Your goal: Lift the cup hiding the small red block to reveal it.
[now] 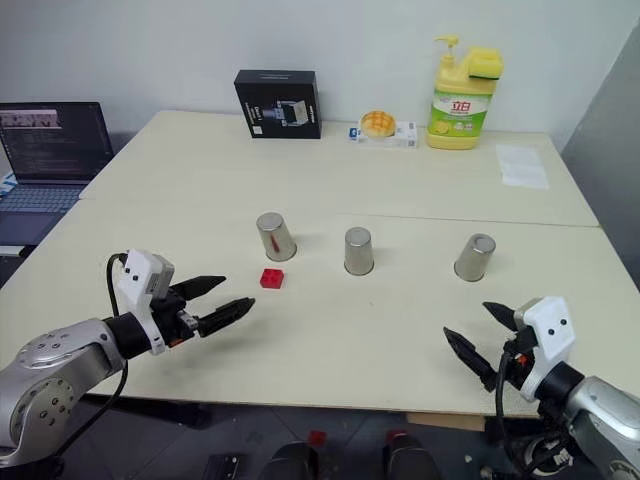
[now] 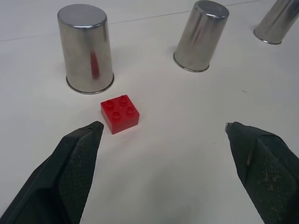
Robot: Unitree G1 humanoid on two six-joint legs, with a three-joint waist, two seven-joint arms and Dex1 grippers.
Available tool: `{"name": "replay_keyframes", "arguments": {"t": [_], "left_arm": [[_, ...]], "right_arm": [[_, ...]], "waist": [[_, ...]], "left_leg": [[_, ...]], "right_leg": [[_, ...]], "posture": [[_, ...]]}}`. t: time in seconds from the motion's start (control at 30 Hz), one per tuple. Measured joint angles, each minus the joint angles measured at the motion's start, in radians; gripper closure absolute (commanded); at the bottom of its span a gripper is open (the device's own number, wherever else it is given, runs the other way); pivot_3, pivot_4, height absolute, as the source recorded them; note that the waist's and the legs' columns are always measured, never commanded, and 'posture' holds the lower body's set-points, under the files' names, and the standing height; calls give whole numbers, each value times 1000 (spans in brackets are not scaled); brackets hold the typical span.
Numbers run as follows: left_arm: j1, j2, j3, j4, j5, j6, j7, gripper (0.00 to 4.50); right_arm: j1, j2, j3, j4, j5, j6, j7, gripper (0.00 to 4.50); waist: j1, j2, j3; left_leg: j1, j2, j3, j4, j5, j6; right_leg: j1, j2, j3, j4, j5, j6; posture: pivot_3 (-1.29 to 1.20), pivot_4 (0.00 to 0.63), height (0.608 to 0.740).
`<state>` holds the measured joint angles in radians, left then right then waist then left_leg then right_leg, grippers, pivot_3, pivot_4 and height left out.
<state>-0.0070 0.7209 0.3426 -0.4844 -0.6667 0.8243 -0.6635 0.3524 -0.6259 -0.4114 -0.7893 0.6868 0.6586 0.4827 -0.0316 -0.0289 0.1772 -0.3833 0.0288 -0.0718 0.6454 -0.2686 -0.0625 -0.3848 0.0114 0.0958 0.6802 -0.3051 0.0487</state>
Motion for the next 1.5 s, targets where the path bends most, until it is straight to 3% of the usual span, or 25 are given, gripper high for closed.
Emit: {"name": "replay_keyframes", "arguments": {"t": [1.5], "left_arm": [[-3,1,-25,7,11,-30,-22,49]], "right_arm": [[4,16,41,8,-17,-36,-9,0]], "waist": [[0,0,0]], "left_leg": [[0,0,0,0,0,0]], "right_leg": [[0,0,0,0,0,0]], "posture": [[0,150,740]]}}
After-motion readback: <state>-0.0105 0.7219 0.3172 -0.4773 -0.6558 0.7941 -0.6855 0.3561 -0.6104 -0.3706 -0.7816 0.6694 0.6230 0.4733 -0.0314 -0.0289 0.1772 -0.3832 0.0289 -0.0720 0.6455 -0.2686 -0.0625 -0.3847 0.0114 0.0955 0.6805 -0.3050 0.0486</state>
